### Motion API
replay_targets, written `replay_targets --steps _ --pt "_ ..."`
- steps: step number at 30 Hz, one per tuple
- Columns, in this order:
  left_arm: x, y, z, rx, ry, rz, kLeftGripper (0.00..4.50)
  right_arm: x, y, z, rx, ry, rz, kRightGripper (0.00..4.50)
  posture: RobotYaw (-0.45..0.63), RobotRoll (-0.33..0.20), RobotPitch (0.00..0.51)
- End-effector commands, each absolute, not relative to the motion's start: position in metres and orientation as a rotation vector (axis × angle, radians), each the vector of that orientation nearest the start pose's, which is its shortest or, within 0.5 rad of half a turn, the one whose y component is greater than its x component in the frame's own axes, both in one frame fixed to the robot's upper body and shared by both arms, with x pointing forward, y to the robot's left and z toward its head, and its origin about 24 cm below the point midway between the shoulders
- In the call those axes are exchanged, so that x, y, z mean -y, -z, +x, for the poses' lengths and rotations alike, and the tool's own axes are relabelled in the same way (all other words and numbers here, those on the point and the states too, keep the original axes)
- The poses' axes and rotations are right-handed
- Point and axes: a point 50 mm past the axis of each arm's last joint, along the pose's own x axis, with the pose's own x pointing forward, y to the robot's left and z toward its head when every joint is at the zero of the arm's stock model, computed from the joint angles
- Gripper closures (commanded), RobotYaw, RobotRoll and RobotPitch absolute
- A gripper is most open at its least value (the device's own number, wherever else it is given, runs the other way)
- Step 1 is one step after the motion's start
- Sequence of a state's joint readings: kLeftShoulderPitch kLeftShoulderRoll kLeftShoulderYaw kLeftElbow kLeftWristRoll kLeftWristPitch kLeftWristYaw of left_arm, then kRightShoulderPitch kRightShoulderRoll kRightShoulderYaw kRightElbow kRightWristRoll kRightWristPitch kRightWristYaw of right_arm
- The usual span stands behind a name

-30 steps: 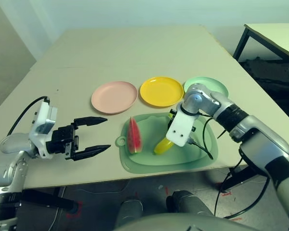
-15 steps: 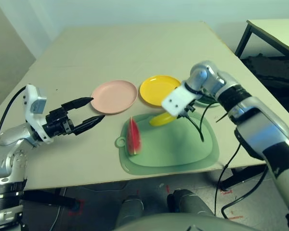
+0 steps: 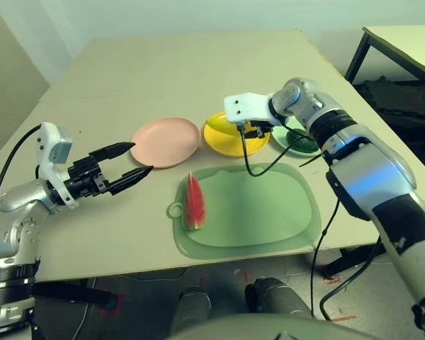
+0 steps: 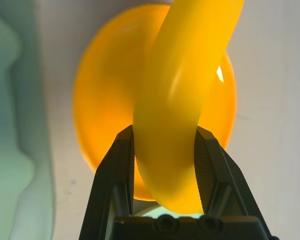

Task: Place the fruits into color-matched plates.

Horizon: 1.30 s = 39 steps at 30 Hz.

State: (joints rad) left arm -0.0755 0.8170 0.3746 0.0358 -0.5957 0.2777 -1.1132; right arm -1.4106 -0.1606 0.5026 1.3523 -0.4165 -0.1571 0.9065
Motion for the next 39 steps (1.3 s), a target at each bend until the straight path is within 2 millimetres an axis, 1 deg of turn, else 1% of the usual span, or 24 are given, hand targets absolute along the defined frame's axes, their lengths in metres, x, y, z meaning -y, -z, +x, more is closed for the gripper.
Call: replay_targets --steps 1,7,8,9,12,14,18,21,23,26,29,31,34,36,38,39 --pt "-0.304 -0.153 0.234 -0.061 0.792 0.154 0.0 0.059 -0.169 0.405 -0.329 -1.034 -1.175 2.82 0.01 0.0 0.071" --pt "-0.307 -0.155 0.232 -0.064 0.786 0.159 0.0 0.06 -0.149 0.402 -0.37 -1.038 -1.174 2.82 0.02 0.0 0.074" --pt "-0.308 -0.155 0.231 -0.065 0.785 0.16 0.0 0.06 -0.147 0.401 -0.373 -1.04 -1.171 2.1 0.02 0.0 0.073" --pt "-0.308 -0.155 0.23 -0.069 0.786 0.163 0.0 0.06 -0.145 0.401 -0.374 -1.043 -1.169 1.96 0.02 0.0 0.073" --pt "-0.308 -0.155 0.229 -0.076 0.792 0.166 0.0 0.06 -0.141 0.4 -0.377 -1.053 -1.171 0.87 0.02 0.0 0.069" --pt "-0.307 -0.155 0.229 -0.076 0.794 0.166 0.0 0.061 -0.142 0.4 -0.369 -1.049 -1.169 0.1 0.02 0.0 0.067" --pt "-0.306 -0.154 0.23 -0.075 0.803 0.167 0.0 0.063 -0.149 0.402 -0.338 -1.04 -1.171 0.04 0.01 0.0 0.058" --pt "-0.304 -0.154 0.232 -0.069 0.81 0.168 0.0 0.061 -0.165 0.404 -0.279 -1.041 -1.149 0.04 0.0 0.0 0.049" --pt "-0.304 -0.155 0.234 -0.064 0.819 0.169 0.0 0.061 -0.182 0.406 -0.223 -1.057 -1.108 0.04 0.0 0.0 0.046" --pt "-0.306 -0.152 0.235 -0.087 0.83 0.189 0.0 0.07 -0.206 0.407 -0.162 -1.093 -0.959 0.04 0.01 0.0 0.049" --pt "-0.308 -0.149 0.235 -0.106 0.839 0.199 0.0 0.088 -0.216 0.406 -0.145 -1.124 -0.768 0.04 0.01 0.0 0.055" --pt "-0.308 -0.146 0.234 -0.12 0.849 0.209 0.0 0.104 -0.218 0.404 -0.132 -1.153 -0.636 0.04 0.01 0.0 0.056" --pt "-0.308 -0.143 0.233 -0.13 0.856 0.215 0.0 0.13 -0.213 0.396 -0.136 -1.204 -0.406 0.04 -0.01 0.0 0.057" --pt "-0.308 -0.142 0.234 -0.139 0.867 0.215 0.0 0.145 -0.205 0.387 -0.107 -1.189 -0.333 0.04 -0.03 0.0 0.055" --pt "-0.306 -0.142 0.237 -0.144 0.881 0.217 0.0 0.16 -0.188 0.373 -0.114 -1.197 -0.26 0.04 -0.05 0.0 0.053" --pt "-0.305 -0.142 0.239 -0.145 0.888 0.222 0.0 0.166 -0.177 0.363 -0.141 -1.229 -0.217 0.04 -0.06 0.0 0.052"
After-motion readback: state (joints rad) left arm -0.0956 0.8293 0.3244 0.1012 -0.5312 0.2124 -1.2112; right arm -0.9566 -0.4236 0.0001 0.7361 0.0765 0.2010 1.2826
